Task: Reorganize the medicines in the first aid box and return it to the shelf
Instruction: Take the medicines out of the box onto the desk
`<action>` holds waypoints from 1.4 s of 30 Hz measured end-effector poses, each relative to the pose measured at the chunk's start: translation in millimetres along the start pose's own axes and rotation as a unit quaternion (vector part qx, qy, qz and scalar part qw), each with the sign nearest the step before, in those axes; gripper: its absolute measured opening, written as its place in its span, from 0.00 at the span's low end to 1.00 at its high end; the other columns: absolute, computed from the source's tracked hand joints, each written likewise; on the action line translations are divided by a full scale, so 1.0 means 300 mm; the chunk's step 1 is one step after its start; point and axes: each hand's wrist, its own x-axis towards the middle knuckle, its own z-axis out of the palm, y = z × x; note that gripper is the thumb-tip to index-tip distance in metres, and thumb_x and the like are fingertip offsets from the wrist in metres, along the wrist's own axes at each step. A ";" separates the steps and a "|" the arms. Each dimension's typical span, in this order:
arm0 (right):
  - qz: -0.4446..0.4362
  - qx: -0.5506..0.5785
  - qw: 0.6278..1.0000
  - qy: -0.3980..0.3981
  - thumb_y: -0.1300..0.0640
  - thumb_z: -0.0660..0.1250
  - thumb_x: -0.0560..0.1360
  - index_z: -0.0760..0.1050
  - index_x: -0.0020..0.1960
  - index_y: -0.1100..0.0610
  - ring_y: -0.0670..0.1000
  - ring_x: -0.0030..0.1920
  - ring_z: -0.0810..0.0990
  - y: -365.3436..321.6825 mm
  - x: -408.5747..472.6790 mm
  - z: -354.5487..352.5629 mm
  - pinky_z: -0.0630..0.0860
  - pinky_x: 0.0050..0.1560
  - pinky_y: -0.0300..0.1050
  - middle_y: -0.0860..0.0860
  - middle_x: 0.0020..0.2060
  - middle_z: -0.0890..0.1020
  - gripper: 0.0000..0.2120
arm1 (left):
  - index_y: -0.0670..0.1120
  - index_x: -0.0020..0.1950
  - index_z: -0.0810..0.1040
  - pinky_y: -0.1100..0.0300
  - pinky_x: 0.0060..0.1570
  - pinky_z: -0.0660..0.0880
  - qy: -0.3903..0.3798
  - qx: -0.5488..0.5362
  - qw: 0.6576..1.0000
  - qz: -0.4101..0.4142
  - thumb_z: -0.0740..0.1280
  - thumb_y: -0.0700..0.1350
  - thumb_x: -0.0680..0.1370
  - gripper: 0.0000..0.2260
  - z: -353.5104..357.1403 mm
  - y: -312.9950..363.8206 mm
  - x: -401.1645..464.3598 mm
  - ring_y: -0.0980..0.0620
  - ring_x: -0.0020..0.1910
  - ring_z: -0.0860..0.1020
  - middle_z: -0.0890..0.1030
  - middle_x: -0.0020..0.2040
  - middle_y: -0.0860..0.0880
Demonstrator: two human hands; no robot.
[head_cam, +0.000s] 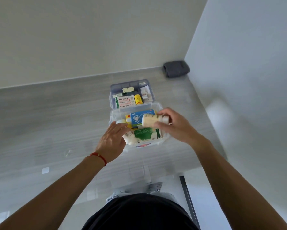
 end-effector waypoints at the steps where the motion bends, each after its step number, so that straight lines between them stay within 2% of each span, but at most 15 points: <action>1: 0.007 0.028 0.997 0.066 0.45 0.74 0.73 0.75 0.61 0.43 0.45 0.45 0.83 0.015 -0.010 -0.041 0.80 0.40 0.41 0.44 0.52 0.82 0.19 | 0.41 0.61 0.81 0.45 0.76 0.58 0.001 0.006 1.000 -0.004 0.68 0.29 0.72 0.19 0.002 0.001 0.001 0.42 0.65 0.78 0.80 0.64 0.42; 3: 0.034 0.053 0.977 0.205 0.46 0.76 0.71 0.77 0.60 0.43 0.43 0.45 0.81 0.064 -0.021 -0.112 0.78 0.41 0.38 0.40 0.50 0.82 0.19 | 0.41 0.61 0.81 0.44 0.76 0.59 0.002 0.015 1.000 -0.014 0.68 0.28 0.71 0.20 0.008 0.005 0.000 0.40 0.66 0.77 0.80 0.65 0.41; 5: 0.072 0.012 0.958 0.279 0.47 0.76 0.70 0.77 0.62 0.45 0.45 0.48 0.80 0.132 -0.013 -0.146 0.79 0.44 0.37 0.44 0.53 0.80 0.21 | 0.41 0.60 0.81 0.42 0.75 0.60 0.009 0.015 0.999 -0.032 0.68 0.27 0.69 0.22 0.017 0.017 0.003 0.40 0.66 0.77 0.80 0.65 0.40; 8: 0.110 -0.090 0.957 0.251 0.47 0.77 0.69 0.77 0.64 0.50 0.51 0.52 0.76 0.238 0.027 -0.111 0.73 0.54 0.44 0.51 0.56 0.75 0.24 | 0.41 0.60 0.81 0.41 0.75 0.61 0.029 0.009 0.998 -0.057 0.67 0.25 0.68 0.23 0.037 0.036 0.006 0.38 0.66 0.77 0.80 0.64 0.40; 12: 0.084 -0.162 0.966 0.183 0.56 0.78 0.72 0.74 0.69 0.54 0.58 0.60 0.75 0.319 0.096 -0.021 0.69 0.56 0.46 0.56 0.58 0.78 0.28 | 0.40 0.60 0.81 0.42 0.75 0.60 0.045 0.007 0.997 -0.069 0.67 0.24 0.68 0.23 0.043 0.044 0.004 0.37 0.65 0.77 0.80 0.64 0.39; 15: 0.036 -0.214 0.961 0.174 0.62 0.77 0.72 0.74 0.69 0.57 0.60 0.59 0.74 0.326 0.132 0.015 0.73 0.56 0.51 0.58 0.59 0.80 0.27 | 0.40 0.60 0.81 0.43 0.75 0.60 0.040 0.016 0.996 -0.077 0.67 0.25 0.69 0.22 0.037 0.047 0.005 0.37 0.66 0.77 0.80 0.64 0.39; 18: 0.009 -0.237 0.954 0.183 0.67 0.75 0.73 0.74 0.71 0.57 0.60 0.60 0.72 0.326 0.158 0.020 0.72 0.55 0.49 0.58 0.59 0.80 0.28 | 0.40 0.61 0.81 0.46 0.76 0.60 0.031 0.019 0.995 -0.090 0.68 0.27 0.70 0.21 0.027 0.051 0.012 0.39 0.65 0.78 0.80 0.64 0.40; 20: 0.011 -0.248 0.951 0.184 0.67 0.74 0.73 0.72 0.73 0.57 0.61 0.62 0.71 0.327 0.167 0.013 0.70 0.56 0.47 0.59 0.61 0.80 0.30 | 0.40 0.59 0.82 0.44 0.73 0.67 0.029 0.040 0.995 -0.081 0.70 0.28 0.69 0.20 0.016 0.058 0.023 0.39 0.60 0.80 0.82 0.61 0.41; 23: 0.038 -0.279 0.947 0.155 0.62 0.75 0.74 0.67 0.76 0.55 0.62 0.65 0.72 0.326 0.160 0.000 0.75 0.62 0.55 0.58 0.66 0.78 0.34 | 0.44 0.57 0.84 0.46 0.62 0.75 0.010 0.134 0.991 -0.021 0.73 0.32 0.69 0.18 -0.007 0.058 0.047 0.39 0.51 0.82 0.83 0.59 0.43; 26: 0.049 -0.233 0.952 0.191 0.59 0.74 0.76 0.68 0.76 0.55 0.63 0.68 0.71 0.313 0.123 -0.008 0.73 0.67 0.59 0.58 0.69 0.75 0.31 | 0.52 0.67 0.78 0.49 0.69 0.66 -0.099 0.214 0.972 -0.001 0.69 0.39 0.75 0.21 -0.037 0.046 0.082 0.45 0.61 0.77 0.77 0.68 0.50; 29: 0.012 -0.126 0.954 0.270 0.63 0.71 0.76 0.73 0.71 0.60 0.63 0.67 0.73 0.292 0.064 0.002 0.72 0.68 0.58 0.60 0.65 0.78 0.24 | 0.57 0.72 0.70 0.51 0.69 0.64 -0.191 0.295 0.936 0.032 0.70 0.45 0.77 0.25 -0.074 0.036 0.131 0.49 0.65 0.74 0.74 0.70 0.54; 32: -0.010 -0.087 0.950 0.301 0.66 0.70 0.76 0.76 0.68 0.60 0.62 0.65 0.74 0.266 0.004 0.025 0.73 0.67 0.54 0.58 0.62 0.78 0.21 | 0.54 0.73 0.68 0.50 0.65 0.69 -0.230 0.341 0.910 0.057 0.73 0.49 0.76 0.27 -0.081 0.042 0.163 0.49 0.64 0.74 0.74 0.68 0.52; 36: -0.051 -0.076 0.946 0.311 0.67 0.71 0.76 0.78 0.64 0.61 0.61 0.59 0.78 0.222 -0.051 0.061 0.79 0.59 0.57 0.58 0.58 0.81 0.16 | 0.50 0.71 0.70 0.51 0.60 0.74 -0.235 0.376 0.892 0.084 0.72 0.48 0.76 0.25 -0.069 0.053 0.180 0.48 0.61 0.74 0.73 0.66 0.48; 39: -0.104 -0.074 0.943 0.307 0.69 0.71 0.76 0.80 0.60 0.63 0.59 0.52 0.82 0.178 -0.080 0.085 0.82 0.53 0.57 0.58 0.55 0.83 0.13 | 0.50 0.70 0.70 0.53 0.55 0.76 -0.232 0.347 0.904 0.088 0.72 0.50 0.77 0.23 -0.091 0.046 0.174 0.49 0.59 0.74 0.71 0.66 0.47; 42: -0.136 -0.033 0.948 0.284 0.63 0.72 0.77 0.80 0.60 0.59 0.46 0.47 0.83 0.116 -0.098 0.101 0.83 0.49 0.49 0.50 0.52 0.84 0.11 | 0.50 0.70 0.72 0.54 0.51 0.79 -0.150 0.205 0.966 0.037 0.72 0.53 0.76 0.23 -0.132 0.054 0.158 0.50 0.53 0.75 0.72 0.61 0.48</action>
